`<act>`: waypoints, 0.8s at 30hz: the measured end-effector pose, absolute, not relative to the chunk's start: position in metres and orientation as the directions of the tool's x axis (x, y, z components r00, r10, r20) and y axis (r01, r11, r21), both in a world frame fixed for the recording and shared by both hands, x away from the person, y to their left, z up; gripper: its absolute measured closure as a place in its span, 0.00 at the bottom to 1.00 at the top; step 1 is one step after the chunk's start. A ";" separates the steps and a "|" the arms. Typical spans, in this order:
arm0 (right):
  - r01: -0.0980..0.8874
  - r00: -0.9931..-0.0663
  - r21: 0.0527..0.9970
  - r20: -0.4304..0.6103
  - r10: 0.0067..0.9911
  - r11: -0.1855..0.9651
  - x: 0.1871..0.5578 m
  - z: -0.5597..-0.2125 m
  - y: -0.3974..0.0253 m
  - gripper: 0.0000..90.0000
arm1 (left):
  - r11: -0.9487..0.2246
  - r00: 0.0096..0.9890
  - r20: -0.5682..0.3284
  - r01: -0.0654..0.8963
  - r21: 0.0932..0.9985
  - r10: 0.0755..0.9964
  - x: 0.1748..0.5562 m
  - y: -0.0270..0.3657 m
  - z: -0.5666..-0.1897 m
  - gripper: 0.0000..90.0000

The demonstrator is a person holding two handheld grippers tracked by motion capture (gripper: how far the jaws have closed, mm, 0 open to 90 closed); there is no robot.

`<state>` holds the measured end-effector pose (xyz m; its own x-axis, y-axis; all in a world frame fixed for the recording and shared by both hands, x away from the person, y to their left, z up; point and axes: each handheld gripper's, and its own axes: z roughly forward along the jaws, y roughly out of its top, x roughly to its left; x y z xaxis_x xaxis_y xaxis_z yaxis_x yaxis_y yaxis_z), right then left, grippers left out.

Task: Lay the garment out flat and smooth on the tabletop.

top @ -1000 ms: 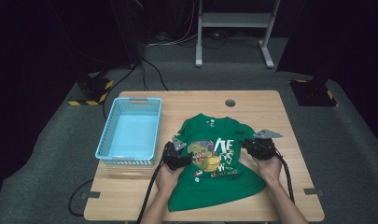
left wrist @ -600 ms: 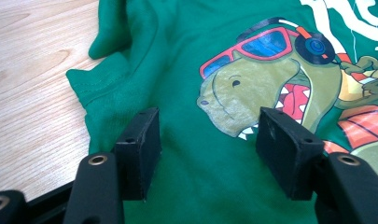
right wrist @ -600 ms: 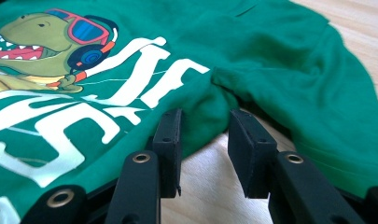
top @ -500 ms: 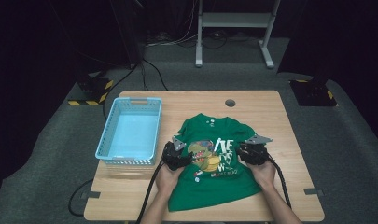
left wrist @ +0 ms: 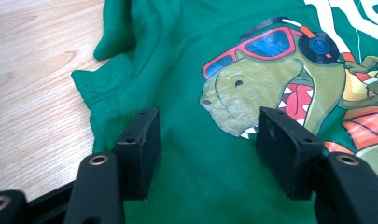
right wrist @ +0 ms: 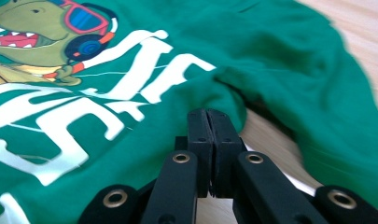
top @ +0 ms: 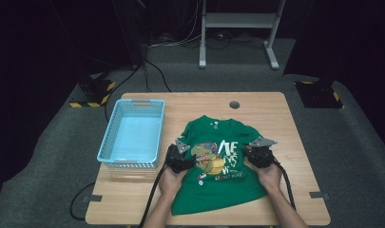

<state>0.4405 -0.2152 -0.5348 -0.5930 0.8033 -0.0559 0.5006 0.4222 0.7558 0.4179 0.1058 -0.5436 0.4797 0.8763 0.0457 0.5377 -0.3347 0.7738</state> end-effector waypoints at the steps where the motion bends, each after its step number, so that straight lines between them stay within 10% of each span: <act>1: 0.501 -0.585 0.758 -0.059 0.809 0.418 0.440 -0.533 -0.219 0.99 | -0.335 0.479 0.048 0.537 0.774 0.876 0.418 0.106 -0.544 0.45; 24: 0.490 -0.561 0.785 -0.049 0.826 0.379 0.410 -0.529 -0.255 0.82 | -0.376 0.476 0.112 0.505 0.777 0.872 0.426 0.101 -0.543 0.46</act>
